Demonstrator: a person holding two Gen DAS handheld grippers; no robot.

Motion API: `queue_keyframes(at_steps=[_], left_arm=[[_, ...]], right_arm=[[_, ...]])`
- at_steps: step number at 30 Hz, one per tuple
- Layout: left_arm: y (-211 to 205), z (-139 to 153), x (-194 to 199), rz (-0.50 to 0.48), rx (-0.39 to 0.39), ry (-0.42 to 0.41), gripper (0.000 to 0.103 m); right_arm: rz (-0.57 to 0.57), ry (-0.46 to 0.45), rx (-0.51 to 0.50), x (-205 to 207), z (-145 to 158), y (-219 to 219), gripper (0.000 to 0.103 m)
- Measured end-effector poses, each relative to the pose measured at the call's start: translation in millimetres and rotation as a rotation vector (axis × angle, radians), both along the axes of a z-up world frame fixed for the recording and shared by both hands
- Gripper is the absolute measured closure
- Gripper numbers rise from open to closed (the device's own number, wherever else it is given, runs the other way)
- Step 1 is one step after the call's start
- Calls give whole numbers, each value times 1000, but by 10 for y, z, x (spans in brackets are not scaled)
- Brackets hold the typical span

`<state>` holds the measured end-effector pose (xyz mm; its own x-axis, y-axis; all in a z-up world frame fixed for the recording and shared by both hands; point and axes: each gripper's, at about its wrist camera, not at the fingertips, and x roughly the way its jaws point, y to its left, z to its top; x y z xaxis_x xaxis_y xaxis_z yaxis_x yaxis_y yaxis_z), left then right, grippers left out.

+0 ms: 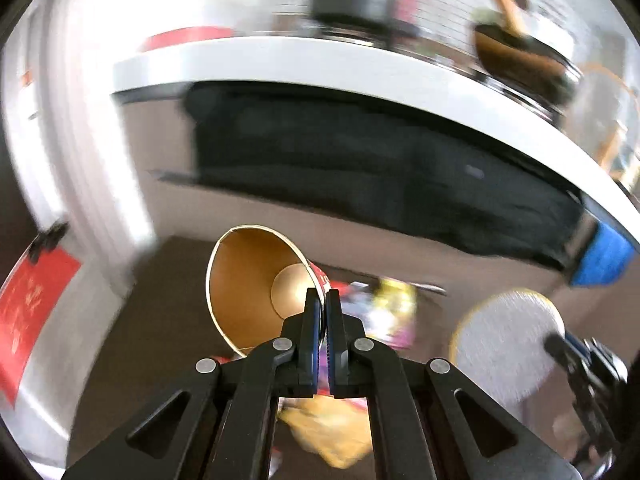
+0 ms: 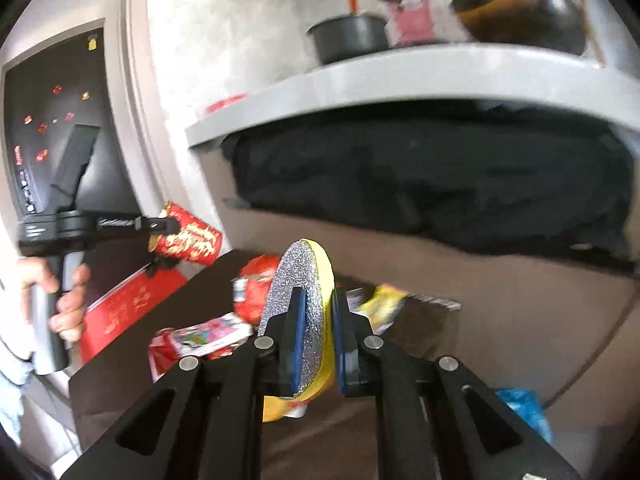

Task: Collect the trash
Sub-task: 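Carry the disc and cup over the blue-lined bin and open both tools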

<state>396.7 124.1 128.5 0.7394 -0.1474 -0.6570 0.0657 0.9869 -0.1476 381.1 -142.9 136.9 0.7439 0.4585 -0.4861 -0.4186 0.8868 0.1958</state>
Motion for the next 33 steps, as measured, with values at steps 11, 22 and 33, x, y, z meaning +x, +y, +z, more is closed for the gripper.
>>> queue_keyframes(at_steps=[11, 22, 33], left_arm=[[-2339, -896, 100, -426, -24, 230, 100], [-3698, -2618, 447, -619, 48, 536, 76], [-3580, -2548, 466, -526, 96, 430, 45]], right_arm=[[-298, 66, -141, -92, -361, -1730, 92], [-416, 285, -207, 281, -1705, -2447, 86], [-427, 399, -124, 303, -2151, -2675, 72]])
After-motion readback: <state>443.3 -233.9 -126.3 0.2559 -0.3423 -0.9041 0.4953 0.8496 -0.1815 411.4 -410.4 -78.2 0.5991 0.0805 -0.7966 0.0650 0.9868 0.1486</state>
